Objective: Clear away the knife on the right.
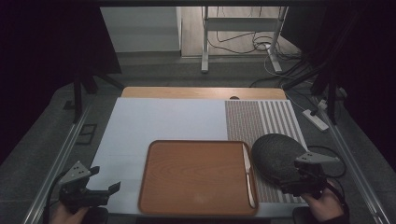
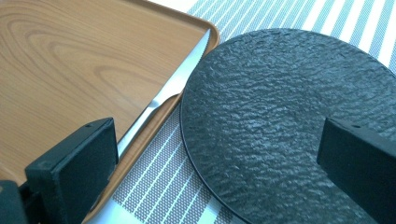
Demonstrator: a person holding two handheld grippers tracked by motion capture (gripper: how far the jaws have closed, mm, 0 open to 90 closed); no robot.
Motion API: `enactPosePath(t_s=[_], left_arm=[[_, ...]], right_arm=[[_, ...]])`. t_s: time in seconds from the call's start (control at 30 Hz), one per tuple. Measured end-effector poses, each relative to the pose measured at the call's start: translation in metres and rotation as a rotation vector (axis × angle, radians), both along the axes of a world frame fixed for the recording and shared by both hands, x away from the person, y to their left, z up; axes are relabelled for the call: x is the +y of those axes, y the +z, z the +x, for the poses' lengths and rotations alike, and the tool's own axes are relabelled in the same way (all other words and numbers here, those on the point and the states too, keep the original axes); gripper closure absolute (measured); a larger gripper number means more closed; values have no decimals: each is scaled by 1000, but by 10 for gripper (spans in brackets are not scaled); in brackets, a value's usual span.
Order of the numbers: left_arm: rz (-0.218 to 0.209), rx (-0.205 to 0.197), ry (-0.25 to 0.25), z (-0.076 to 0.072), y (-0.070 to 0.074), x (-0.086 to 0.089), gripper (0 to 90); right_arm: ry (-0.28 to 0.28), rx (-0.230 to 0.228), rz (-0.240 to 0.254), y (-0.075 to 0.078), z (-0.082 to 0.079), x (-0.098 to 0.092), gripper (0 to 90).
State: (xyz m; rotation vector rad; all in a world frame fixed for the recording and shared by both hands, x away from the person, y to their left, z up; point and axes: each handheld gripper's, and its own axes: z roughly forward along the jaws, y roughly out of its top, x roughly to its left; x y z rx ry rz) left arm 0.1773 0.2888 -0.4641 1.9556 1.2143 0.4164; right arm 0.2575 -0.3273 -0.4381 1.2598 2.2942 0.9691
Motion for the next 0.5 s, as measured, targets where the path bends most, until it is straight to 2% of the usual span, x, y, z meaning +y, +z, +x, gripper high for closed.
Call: enactPosePath(t_s=[0.5], left_arm=[[-4,0,0,0,0,0,28]], right_arm=[[-1,-7,-2,2,-9,-8,0]])
